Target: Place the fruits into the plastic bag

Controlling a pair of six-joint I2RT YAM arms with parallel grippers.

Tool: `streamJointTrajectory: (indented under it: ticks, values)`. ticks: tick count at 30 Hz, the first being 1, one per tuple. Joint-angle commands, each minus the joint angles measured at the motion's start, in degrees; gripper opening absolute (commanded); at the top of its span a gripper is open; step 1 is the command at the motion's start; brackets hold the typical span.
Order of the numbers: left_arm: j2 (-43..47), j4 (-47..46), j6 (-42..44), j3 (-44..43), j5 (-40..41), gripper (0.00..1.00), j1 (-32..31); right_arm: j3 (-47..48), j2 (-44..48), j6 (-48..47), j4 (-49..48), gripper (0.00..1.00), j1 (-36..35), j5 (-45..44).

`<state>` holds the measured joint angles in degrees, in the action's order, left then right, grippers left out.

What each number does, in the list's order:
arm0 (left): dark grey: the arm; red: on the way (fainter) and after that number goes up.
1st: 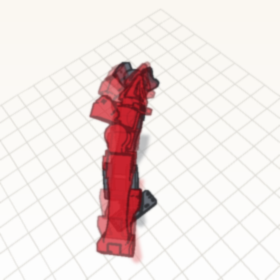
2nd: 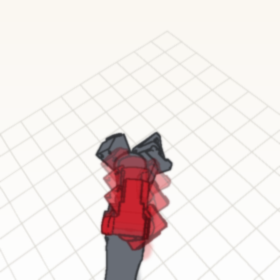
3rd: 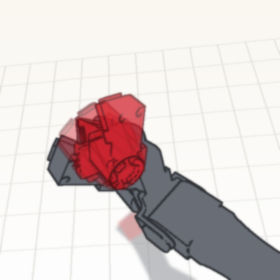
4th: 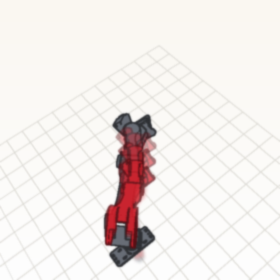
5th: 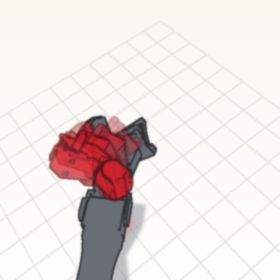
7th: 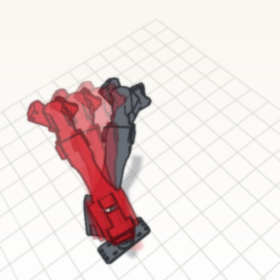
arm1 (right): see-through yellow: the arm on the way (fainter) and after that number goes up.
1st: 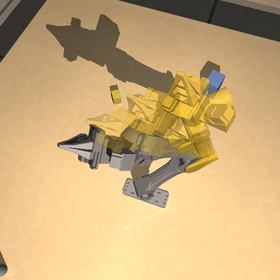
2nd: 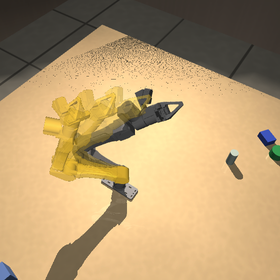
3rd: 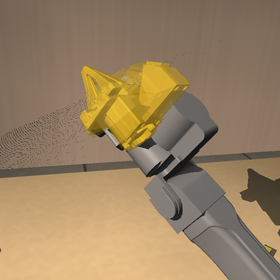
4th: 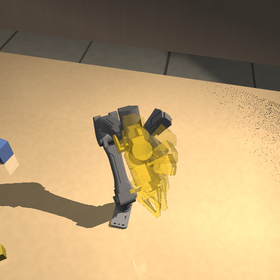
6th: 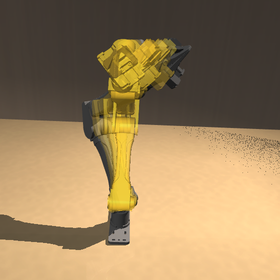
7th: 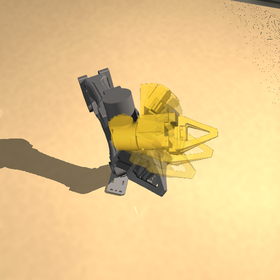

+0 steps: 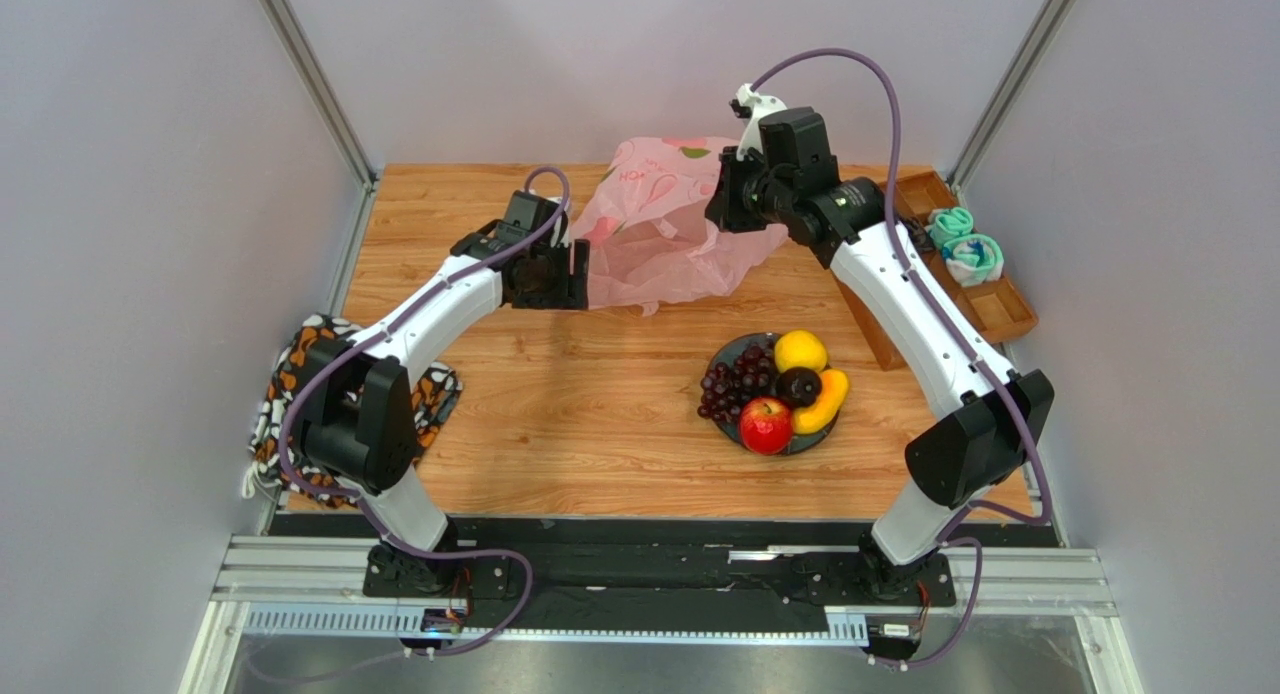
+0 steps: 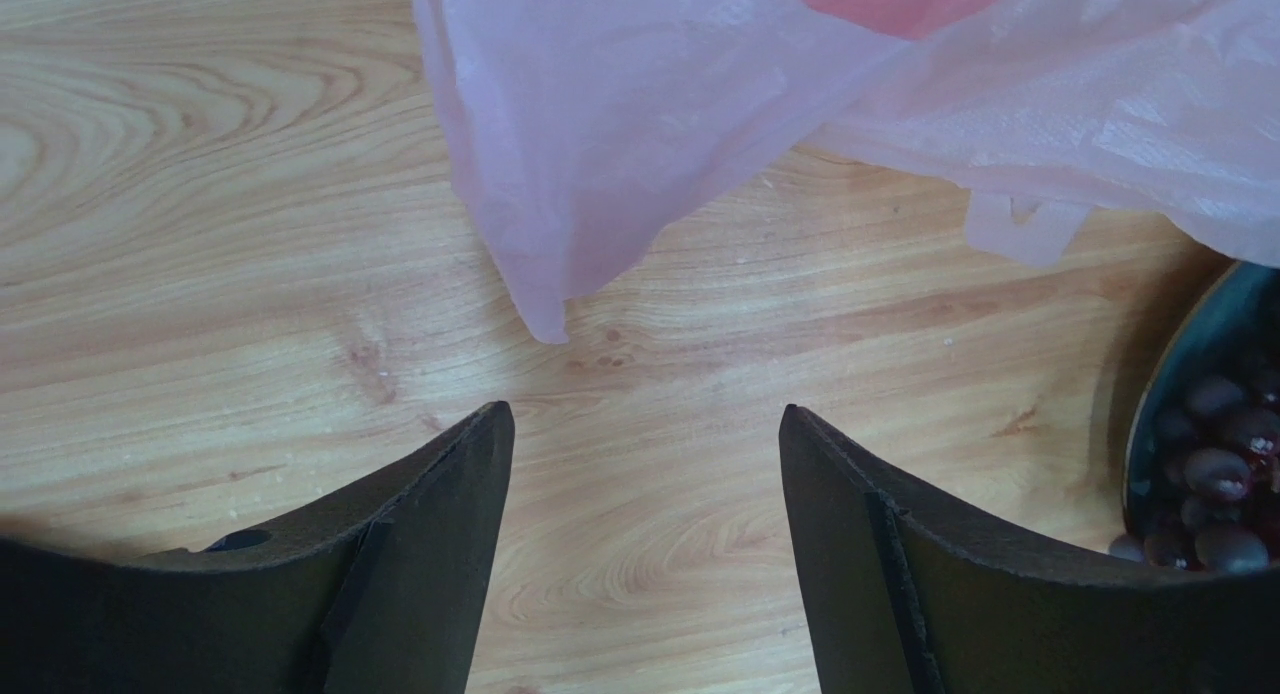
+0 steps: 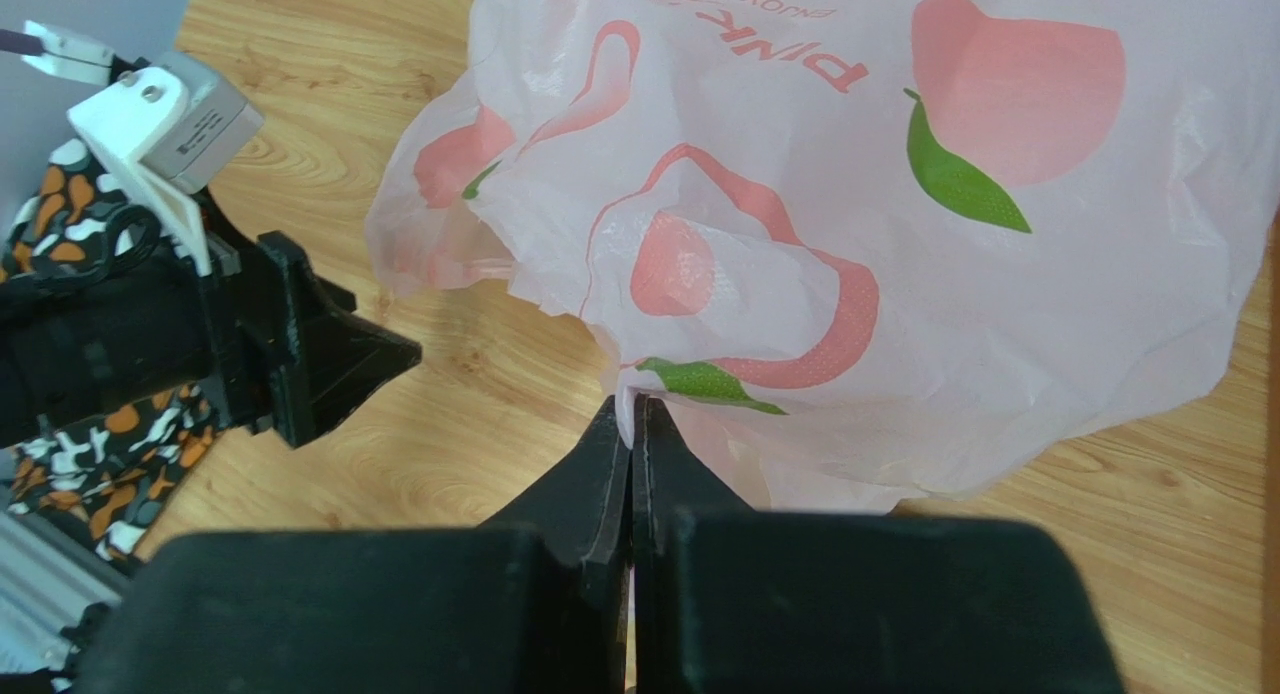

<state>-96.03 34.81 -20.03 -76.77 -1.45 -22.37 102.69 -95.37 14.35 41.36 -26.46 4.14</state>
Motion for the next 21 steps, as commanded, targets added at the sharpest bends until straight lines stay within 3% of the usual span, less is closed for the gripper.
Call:
streamJointTrajectory:
  ticks: [1,8,19,21]
  values:
    - [-0.65,-4.04,-1.94,0.92,5.92,0.74,0.05,0.14,3.70,2.08,-2.16,0.00,1.15,7.01]
    - [-0.30,-8.78,-1.15,2.85,8.57,0.71,0.22,-0.21,4.49,2.53,-1.90,0.00,2.20,11.59]
    - [3.48,-21.62,1.05,10.24,-0.57,0.66,0.31,-2.15,5.46,3.32,-1.90,0.00,2.55,15.37]
    - [2.95,-22.50,1.13,10.07,0.65,0.60,0.22,-2.67,5.81,3.32,-1.99,0.00,2.55,15.81]
